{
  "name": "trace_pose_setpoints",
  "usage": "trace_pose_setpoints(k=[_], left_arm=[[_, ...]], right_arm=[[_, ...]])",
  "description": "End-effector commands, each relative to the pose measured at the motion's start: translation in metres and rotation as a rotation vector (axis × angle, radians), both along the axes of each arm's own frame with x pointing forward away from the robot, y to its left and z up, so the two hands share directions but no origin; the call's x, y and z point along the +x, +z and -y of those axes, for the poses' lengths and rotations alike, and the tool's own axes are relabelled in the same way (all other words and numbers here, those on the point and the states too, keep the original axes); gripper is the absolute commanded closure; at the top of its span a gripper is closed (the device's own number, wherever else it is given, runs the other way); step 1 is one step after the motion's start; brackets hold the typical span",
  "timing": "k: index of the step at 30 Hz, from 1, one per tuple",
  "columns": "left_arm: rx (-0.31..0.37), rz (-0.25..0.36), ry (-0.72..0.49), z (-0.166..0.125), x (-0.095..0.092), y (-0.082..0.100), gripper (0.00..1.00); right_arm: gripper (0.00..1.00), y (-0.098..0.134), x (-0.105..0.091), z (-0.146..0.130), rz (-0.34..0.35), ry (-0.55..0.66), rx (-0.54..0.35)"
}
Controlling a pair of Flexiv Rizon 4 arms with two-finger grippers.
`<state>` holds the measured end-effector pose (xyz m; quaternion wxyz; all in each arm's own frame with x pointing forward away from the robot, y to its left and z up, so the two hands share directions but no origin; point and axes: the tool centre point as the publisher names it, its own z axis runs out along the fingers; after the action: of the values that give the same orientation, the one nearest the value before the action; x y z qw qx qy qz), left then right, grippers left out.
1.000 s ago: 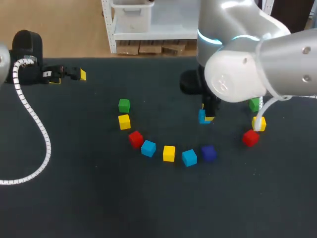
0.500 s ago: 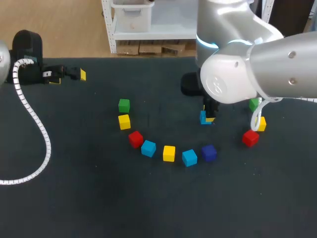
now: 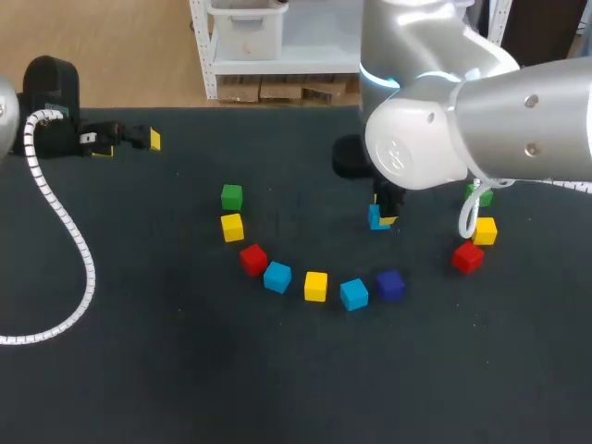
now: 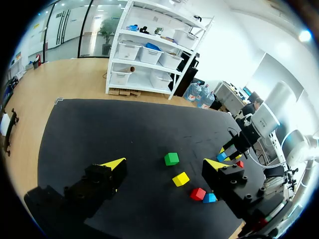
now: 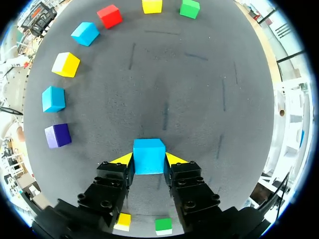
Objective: Place the blue cubes, place green cubes on the blue cubes, place the yellow cubes on the green cubes, then place the red cubes on the yellow cubes, and place purple cube on the red cubes.
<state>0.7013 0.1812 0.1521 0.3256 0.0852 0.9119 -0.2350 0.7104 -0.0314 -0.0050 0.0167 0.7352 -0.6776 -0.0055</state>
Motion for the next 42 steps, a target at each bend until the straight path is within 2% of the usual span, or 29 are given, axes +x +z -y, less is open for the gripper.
trace_pose_setpoints(k=[1, 2, 3, 19, 20, 22, 23, 28, 31, 33, 35, 37, 38, 39, 42], left_arm=[[-0.011, 0.008, -0.007, -0.003, -0.001, -0.002, 0.0], [-0.011, 0.008, -0.007, -0.003, -0.001, -0.002, 0.0], [-0.011, 0.008, -0.007, -0.003, -0.001, -0.002, 0.0], [-0.011, 0.008, -0.007, -0.003, -0.001, -0.002, 0.0], [-0.011, 0.008, -0.007, -0.003, -0.001, -0.002, 0.0], [-0.011, 0.008, -0.007, -0.003, -0.001, -0.002, 0.0], [-0.011, 0.008, -0.007, -0.003, -0.001, -0.002, 0.0], [-0.011, 0.008, -0.007, -0.003, -0.001, -0.002, 0.0], [-0.011, 0.008, -0.007, -0.003, -0.001, -0.002, 0.0], [-0.011, 0.008, -0.007, -0.003, -0.001, -0.002, 0.0], [-0.011, 0.008, -0.007, -0.003, -0.001, -0.002, 0.0], [-0.011, 0.008, -0.007, -0.003, -0.001, -0.002, 0.0], [-0.011, 0.008, -0.007, -0.003, -0.001, -0.002, 0.0], [-0.011, 0.008, -0.007, -0.003, -0.001, -0.002, 0.0], [-0.011, 0.008, -0.007, -0.003, -0.001, -0.002, 0.0]], right_arm=[[0.52, -0.002, -0.003, 0.0, 0.019, 0.013, -0.004], [0.07, -0.002, -0.004, 0.0, 0.023, 0.016, -0.006], [0.0, -0.002, -0.004, 0.0, 0.028, 0.017, -0.008], [0.0, 0.01, 0.002, 0.002, 0.049, -0.031, 0.001], [0.12, 0.009, 0.002, 0.001, 0.048, -0.035, 0.003], [0.45, 0.008, 0.002, 0.0, 0.045, -0.04, 0.005], [0.51, 0.008, 0.002, 0.0, 0.045, -0.04, 0.005], [0.51, 0.006, 0.002, -0.002, 0.035, -0.065, 0.009], [0.55, 0.005, 0.004, -0.003, 0.031, -0.072, 0.012], [0.51, 0.006, 0.003, -0.003, 0.03, -0.071, 0.013], [0.36, 0.006, 0.003, -0.003, 0.029, -0.071, 0.014], [0.31, 0.006, 0.003, -0.003, 0.032, -0.072, 0.016], [0.2, 0.006, 0.003, -0.003, 0.034, -0.074, 0.017], [0.0, 0.007, 0.004, -0.003, 0.036, -0.076, 0.018], [0.0, 0.008, 0.005, -0.004, 0.036, -0.092, 0.022]])
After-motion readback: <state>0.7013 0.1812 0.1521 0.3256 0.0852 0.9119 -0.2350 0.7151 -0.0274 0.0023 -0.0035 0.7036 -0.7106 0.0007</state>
